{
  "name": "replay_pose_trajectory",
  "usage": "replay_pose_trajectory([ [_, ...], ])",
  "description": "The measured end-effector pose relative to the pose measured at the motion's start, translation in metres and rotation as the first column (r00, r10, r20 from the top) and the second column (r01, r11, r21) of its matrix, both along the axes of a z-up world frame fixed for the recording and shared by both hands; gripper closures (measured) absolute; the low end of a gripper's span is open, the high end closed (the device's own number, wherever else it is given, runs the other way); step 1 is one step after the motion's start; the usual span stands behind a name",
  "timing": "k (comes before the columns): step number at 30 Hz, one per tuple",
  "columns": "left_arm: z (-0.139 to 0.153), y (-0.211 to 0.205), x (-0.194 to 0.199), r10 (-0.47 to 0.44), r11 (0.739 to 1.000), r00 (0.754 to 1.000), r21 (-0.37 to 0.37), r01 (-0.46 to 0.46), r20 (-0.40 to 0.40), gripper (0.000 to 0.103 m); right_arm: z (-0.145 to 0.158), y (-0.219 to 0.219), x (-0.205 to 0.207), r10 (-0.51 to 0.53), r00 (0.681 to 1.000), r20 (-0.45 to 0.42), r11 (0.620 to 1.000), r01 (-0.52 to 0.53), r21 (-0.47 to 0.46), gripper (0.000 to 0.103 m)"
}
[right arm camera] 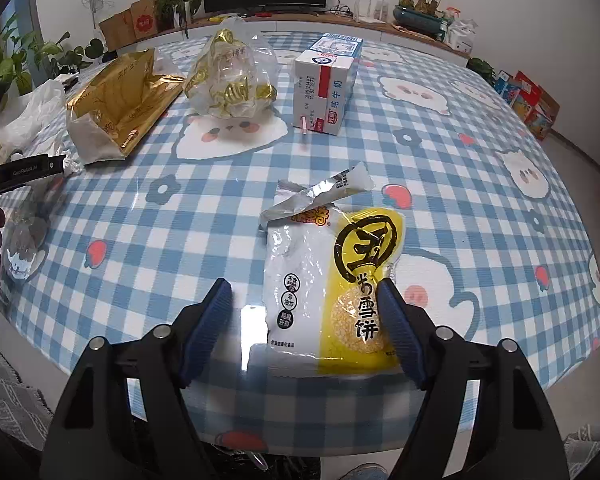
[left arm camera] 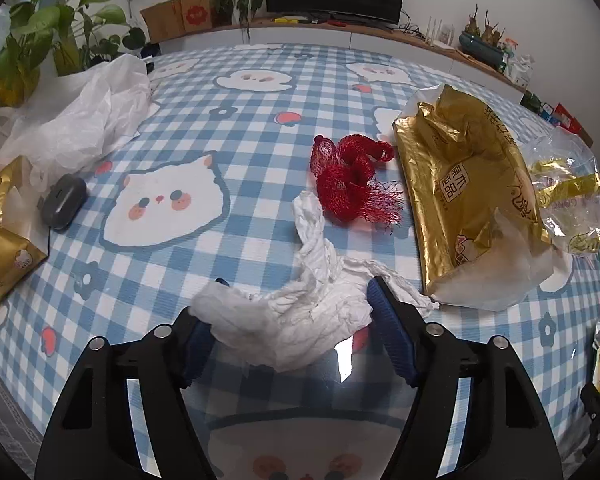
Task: Collect trash
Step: 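Grasp the crumpled white tissue with the left tool while the right tool grasps the yellow snack bag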
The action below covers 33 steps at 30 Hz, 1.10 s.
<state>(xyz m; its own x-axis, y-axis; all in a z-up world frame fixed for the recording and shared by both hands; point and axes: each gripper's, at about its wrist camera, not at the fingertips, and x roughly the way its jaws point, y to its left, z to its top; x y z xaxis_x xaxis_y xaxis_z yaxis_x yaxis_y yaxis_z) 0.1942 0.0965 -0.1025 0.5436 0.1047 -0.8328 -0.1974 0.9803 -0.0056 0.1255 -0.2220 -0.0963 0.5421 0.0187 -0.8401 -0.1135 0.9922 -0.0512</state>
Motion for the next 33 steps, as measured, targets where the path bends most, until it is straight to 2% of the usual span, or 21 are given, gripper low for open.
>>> replay_pose_trajectory([
  [7,0.004,-0.006,-0.001,-0.003,1.000,1.000,0.011,0.003,-0.010,0.067,-0.001,-0.007,0.002,-0.020,1.000,-0.004,1.000,0.020,0.002,0.055],
  [10,0.005,-0.008,-0.002,-0.007,1.000,1.000,0.013,0.008,-0.020,0.078,-0.001,-0.010,0.004,-0.025,1.000,-0.013,0.999,0.025,0.021,0.057],
  [13,0.005,-0.010,-0.002,-0.015,1.000,1.000,0.014,0.015,-0.023,0.086,0.000,-0.010,0.004,-0.028,0.999,-0.017,0.999,0.028,0.022,0.064],
  [14,0.005,-0.011,-0.002,-0.017,1.000,1.000,0.016,0.017,-0.023,0.087,0.000,-0.010,0.004,-0.030,0.999,-0.017,0.999,0.030,0.021,0.068],
  [20,0.004,-0.014,-0.004,-0.037,0.999,0.999,0.031,0.038,-0.016,0.091,0.000,-0.008,0.003,-0.022,1.000,-0.017,0.999,0.022,0.031,0.081],
  [28,0.008,-0.019,-0.008,-0.043,0.998,0.999,0.046,0.043,-0.009,0.092,0.004,-0.007,0.001,-0.022,1.000,-0.008,0.999,0.022,0.048,0.087],
  [33,0.016,-0.021,-0.014,-0.050,0.998,0.999,0.045,0.050,0.007,0.092,0.010,-0.004,-0.002,-0.016,1.000,-0.002,0.999,0.016,0.041,0.087],
])
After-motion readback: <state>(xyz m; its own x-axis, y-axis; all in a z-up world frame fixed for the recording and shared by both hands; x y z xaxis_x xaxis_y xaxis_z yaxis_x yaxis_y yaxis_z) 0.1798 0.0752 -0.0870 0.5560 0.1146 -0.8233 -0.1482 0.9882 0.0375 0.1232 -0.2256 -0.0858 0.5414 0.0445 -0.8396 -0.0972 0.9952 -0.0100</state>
